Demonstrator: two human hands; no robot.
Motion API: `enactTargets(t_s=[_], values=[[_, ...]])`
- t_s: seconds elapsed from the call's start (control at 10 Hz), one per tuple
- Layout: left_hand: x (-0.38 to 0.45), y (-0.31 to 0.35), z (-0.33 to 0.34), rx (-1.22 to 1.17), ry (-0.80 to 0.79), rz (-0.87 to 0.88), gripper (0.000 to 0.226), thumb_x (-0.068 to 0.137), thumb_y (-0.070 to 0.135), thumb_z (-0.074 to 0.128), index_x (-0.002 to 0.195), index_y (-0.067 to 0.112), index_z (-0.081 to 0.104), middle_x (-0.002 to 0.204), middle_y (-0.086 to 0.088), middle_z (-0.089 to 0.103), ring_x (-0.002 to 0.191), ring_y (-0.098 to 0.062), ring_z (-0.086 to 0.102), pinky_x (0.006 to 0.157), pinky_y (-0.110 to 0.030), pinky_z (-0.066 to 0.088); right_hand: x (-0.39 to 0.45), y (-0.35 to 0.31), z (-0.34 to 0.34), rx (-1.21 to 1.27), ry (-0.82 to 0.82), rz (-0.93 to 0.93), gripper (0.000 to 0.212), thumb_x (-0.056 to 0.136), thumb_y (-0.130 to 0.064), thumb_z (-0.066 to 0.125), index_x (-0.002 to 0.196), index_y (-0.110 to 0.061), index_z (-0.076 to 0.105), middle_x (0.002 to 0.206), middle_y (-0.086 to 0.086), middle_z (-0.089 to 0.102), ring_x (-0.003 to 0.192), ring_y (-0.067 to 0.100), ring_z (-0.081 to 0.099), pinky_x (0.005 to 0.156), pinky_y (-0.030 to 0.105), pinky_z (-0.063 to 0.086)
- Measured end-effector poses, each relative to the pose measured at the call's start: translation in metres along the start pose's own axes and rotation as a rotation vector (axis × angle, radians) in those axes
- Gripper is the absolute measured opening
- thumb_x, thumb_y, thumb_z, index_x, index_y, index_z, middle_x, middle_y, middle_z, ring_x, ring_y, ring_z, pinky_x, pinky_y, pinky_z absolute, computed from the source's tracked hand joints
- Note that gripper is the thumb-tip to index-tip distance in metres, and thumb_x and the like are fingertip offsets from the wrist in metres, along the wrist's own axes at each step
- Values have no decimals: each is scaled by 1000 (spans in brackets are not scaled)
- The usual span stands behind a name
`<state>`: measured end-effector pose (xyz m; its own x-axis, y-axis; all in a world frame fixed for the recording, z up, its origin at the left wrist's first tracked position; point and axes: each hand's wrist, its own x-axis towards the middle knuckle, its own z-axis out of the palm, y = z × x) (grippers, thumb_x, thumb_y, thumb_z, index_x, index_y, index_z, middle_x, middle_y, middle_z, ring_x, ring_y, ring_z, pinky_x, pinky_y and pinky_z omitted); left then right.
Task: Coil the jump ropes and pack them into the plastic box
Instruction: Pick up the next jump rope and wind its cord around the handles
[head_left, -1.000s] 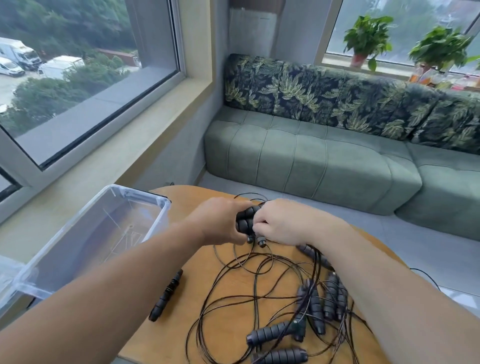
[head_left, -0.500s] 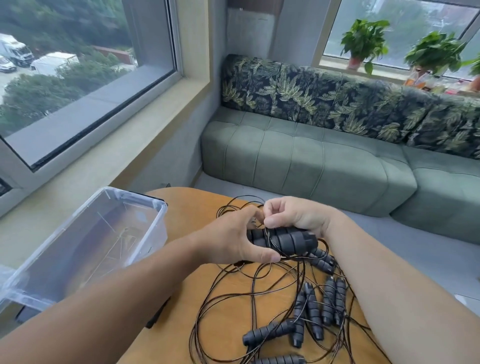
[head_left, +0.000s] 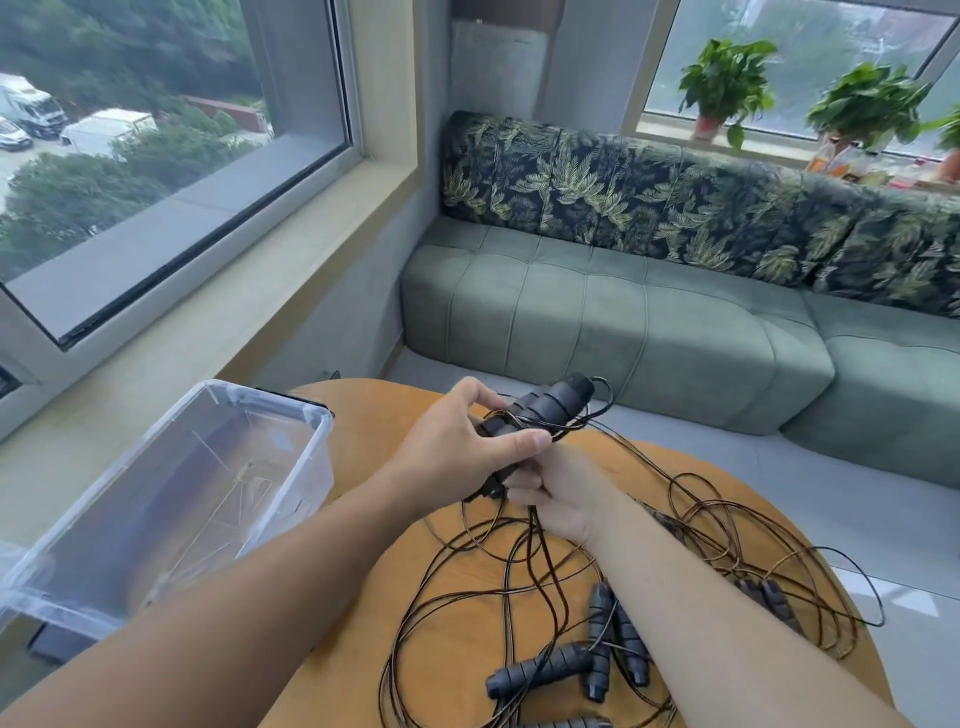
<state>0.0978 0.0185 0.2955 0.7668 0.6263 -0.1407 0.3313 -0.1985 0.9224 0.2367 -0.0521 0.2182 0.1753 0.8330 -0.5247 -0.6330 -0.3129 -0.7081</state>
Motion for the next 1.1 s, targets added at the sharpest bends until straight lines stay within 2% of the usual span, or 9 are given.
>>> enactTargets(t_s=[0.1,0.2,0.3,0.5,0.6,0.7,0.8,1.0,1.1], values=[[8,-5,-9,295,131,25,60,68,62,78,106,27,46,79,5,65,68,-9,60,60,-28,49,-47,-3,34,-584,118,-110,22,102,-25,49,93,-8,59,60,-3,46,40,5,30,41,18,24],[13,-8,-20,537,70,68,62,70,60,79,107,26,42,74,6,61,68,-13,57,58,-31,47,-61,-11,39,-923,137,-132,29,103,-32,43,99,-14,66,66,-4,48,48,7,36,47,22,30],[17,-4,-28,636,-84,103,68,67,57,82,111,27,40,76,2,62,70,-18,59,60,-37,50,-72,-31,42,-1251,141,-125,25,98,-29,52,77,-20,64,64,-3,51,53,12,42,53,27,34],[20,0,-32,764,-169,241,61,70,37,83,110,24,38,77,10,56,69,-14,56,54,-30,47,-77,-40,48,-1315,117,-12,23,92,-23,57,76,-10,65,63,2,50,55,17,43,53,28,36],[18,-6,-22,915,-104,310,50,75,30,75,109,21,40,80,8,48,69,-18,52,52,-28,39,-76,-38,54,-1620,133,-59,25,94,-25,53,75,-12,61,71,5,58,65,22,53,58,30,41],[16,-17,-12,932,-117,314,45,75,27,70,109,21,40,96,1,54,80,-26,58,63,-40,52,-78,-43,61,-1884,120,-168,18,87,-17,53,72,-12,62,67,5,58,63,24,54,54,32,43],[10,-21,-2,1004,-98,395,40,79,29,64,111,25,42,99,7,52,88,-21,57,67,-34,49,-80,-54,65,-1999,51,-289,14,78,-18,60,69,-12,69,66,3,63,65,22,55,57,32,48],[3,-15,0,1044,-123,489,33,80,34,61,108,31,43,94,12,55,89,-17,51,77,-32,40,-73,-91,59,-1689,-93,-271,10,71,-35,84,70,-27,78,60,-19,65,60,-2,56,56,14,43],[0,-12,-5,916,-180,408,42,75,34,70,104,30,41,85,12,54,78,-16,53,62,-25,41,-61,-95,45,-1519,-63,-253,20,66,-40,87,69,-24,75,61,-14,65,61,-2,55,60,19,45]])
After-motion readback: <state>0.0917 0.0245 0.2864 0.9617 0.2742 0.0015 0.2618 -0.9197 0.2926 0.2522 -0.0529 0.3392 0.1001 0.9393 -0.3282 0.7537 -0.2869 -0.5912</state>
